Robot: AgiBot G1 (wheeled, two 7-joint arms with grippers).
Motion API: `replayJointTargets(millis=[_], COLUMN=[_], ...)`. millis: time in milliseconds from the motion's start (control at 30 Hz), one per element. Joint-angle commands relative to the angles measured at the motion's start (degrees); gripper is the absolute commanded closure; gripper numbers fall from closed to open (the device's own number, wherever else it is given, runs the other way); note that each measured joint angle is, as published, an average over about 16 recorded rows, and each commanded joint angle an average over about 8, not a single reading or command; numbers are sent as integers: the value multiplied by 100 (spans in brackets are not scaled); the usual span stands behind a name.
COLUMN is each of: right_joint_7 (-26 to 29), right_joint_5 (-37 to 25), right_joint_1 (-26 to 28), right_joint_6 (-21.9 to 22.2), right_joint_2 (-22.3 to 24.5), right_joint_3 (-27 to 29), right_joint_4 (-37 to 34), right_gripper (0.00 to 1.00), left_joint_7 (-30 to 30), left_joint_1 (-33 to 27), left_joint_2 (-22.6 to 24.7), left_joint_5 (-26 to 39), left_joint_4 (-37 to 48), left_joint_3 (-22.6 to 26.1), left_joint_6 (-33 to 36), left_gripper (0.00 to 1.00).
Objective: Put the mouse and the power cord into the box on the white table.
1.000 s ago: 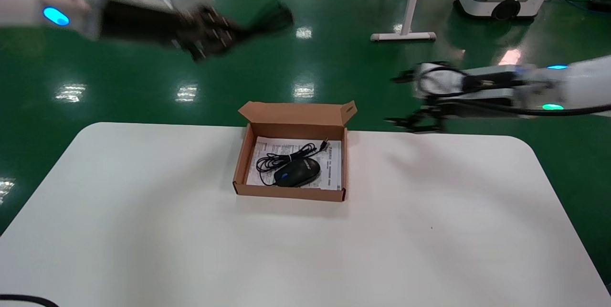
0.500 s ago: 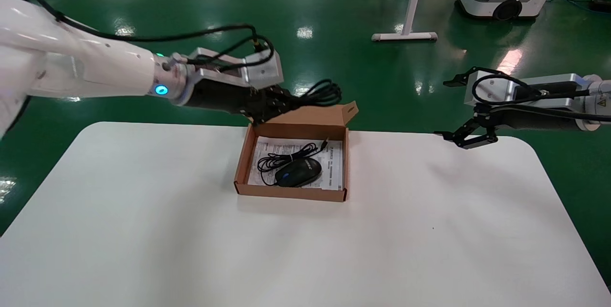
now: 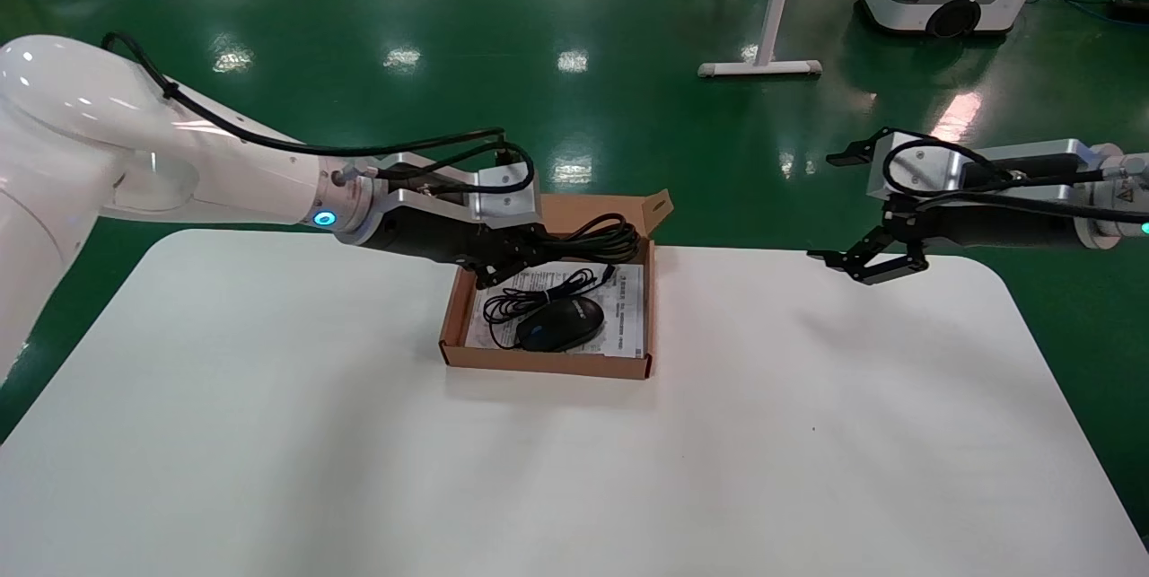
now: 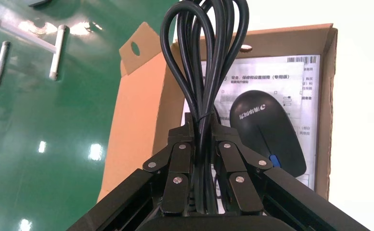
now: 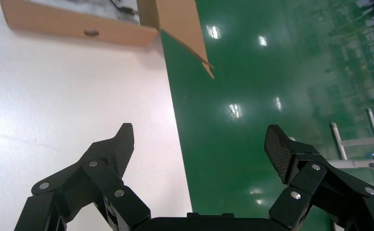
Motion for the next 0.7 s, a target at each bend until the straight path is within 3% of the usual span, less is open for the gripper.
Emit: replayJointTargets(millis=[33,433,700], right_joint_7=[31,110,632], right_joint_5=[11,74,462], right_joint_1=[5,-47,-506], right_joint_6=[-19,-49,-194], right_joint_2=[-11,6,250], right_joint_3=[7,50,341], right_joint_4=[-17,54,794], right_gripper=[0,0,0], left_joint_7=[-26,-68,-401], left_joint_1=[21,77,523], left_joint_2=[1,-41,-475], left_joint_5=[9,-23,-438], left_joint_4=[-54,-139,-821], left_joint_3=[20,-2,-375], left_joint_6=[-43,-43,165], left_gripper=[0,0,0])
